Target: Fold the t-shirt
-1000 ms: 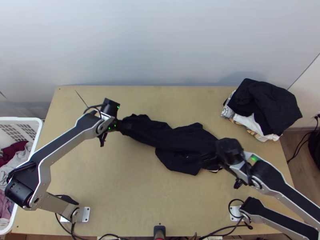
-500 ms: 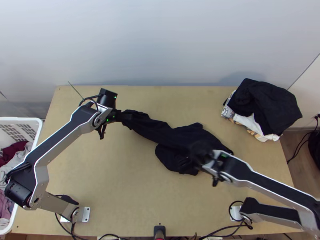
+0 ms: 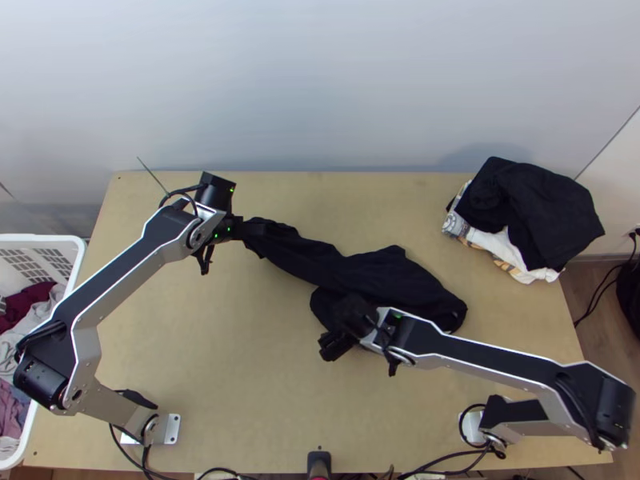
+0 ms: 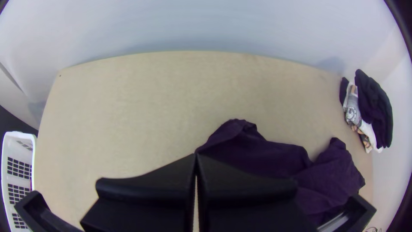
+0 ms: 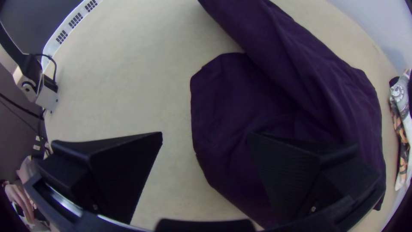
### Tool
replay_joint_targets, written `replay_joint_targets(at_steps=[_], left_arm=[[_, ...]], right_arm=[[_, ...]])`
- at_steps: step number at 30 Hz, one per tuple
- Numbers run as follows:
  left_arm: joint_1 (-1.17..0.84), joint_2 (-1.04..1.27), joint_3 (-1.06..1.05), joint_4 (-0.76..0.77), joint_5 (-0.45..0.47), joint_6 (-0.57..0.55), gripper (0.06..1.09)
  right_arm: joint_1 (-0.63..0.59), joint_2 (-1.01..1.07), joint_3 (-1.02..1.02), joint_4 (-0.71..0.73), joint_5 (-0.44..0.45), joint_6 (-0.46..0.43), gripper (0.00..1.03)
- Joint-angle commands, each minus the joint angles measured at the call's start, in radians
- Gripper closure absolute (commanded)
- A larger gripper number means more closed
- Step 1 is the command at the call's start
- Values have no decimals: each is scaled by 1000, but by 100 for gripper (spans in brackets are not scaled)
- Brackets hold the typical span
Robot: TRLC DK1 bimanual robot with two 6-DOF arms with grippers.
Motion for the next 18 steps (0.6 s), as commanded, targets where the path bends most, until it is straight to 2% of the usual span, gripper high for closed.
replay_joint_targets(at_steps=[1, 3, 6, 9, 12, 18], left_arm=[[1, 13, 8, 0, 3, 2, 104], [1, 13, 8, -2, 5, 2, 104], [4, 13, 10, -5, 6, 2, 104], [12, 13, 11, -13, 8, 2, 104], [13, 13, 13, -19, 9, 2, 104], [15, 1, 24, -22, 11, 2, 104]], right_arm=[[10, 82, -14, 47, 0, 0, 10], [4, 99, -14, 58, 2, -1, 12], [-5, 112, -20, 79, 10, -6, 21], [-30, 115, -19, 111, 28, -15, 54], [-53, 117, -5, 117, 56, -50, 101], [-80, 57, -14, 104, 122, -73, 100]])
